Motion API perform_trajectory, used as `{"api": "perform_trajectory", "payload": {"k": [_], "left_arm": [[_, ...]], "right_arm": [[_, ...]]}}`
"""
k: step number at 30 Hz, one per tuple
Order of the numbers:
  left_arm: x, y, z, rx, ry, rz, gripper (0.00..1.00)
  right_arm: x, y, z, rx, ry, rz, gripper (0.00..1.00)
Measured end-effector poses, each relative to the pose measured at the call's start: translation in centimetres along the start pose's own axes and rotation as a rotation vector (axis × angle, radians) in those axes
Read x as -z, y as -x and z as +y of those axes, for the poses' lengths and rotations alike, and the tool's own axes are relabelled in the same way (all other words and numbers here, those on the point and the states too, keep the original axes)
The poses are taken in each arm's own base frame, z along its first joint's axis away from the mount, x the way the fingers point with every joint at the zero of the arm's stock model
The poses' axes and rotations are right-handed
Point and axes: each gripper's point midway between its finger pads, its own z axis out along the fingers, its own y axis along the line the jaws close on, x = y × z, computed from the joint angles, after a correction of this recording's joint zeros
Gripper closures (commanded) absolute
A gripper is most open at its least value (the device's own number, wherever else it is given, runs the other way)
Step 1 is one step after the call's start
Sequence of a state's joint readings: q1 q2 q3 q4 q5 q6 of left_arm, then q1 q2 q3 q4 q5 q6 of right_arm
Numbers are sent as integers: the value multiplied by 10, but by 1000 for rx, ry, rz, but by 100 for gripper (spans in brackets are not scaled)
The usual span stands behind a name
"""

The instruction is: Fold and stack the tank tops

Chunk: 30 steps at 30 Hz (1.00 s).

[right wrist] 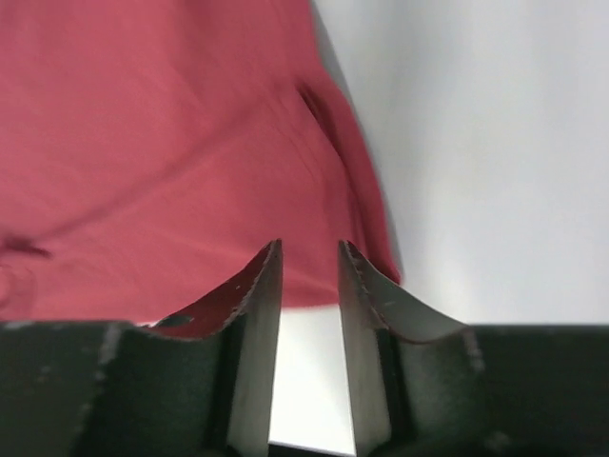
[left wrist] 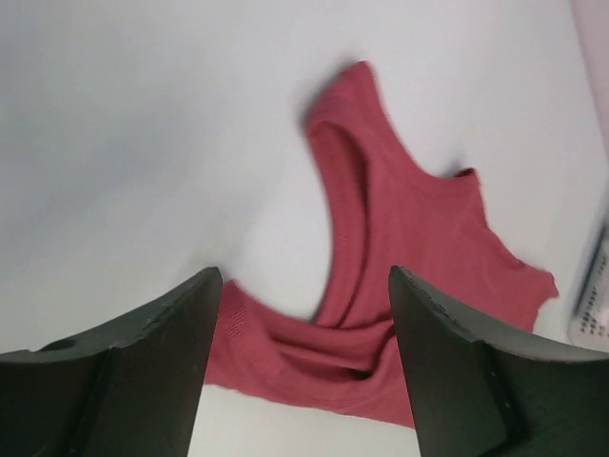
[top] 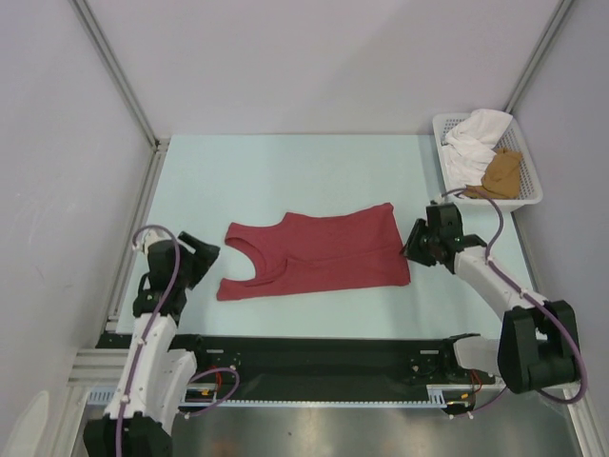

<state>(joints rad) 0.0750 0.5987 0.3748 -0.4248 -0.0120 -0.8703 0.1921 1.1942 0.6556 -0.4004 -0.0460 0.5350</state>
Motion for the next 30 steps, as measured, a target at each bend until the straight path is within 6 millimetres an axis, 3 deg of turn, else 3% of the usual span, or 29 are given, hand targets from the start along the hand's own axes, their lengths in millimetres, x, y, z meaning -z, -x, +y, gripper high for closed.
{"api": "perform_trajectory", "payload": {"k": [3,7,11,15,23,26,30], "left_arm": [[-6,12,-40,-81,-92,34,21],[-23,15,-99,-208,-186,102,20],[-47,-5,-152,-318,-262,193,21],[-76,-32,-187,-392,-291,281,22],[-143,-67,-210,-433,-234,386,24],[-164,-78,-211,-448,-211,419,25],[-173,-96,-212,-474,-199,462,28]], "right_arm": [[-5,32,23,22,43,-27,51],[-15,74,47,32,93,-72,48],[-35,104,56,11,105,-73,47],[-61,126,57,-1,92,-52,48],[-104,147,59,-12,74,-16,48],[-117,143,57,-14,68,10,48],[-133,132,50,-21,51,49,52]]}}
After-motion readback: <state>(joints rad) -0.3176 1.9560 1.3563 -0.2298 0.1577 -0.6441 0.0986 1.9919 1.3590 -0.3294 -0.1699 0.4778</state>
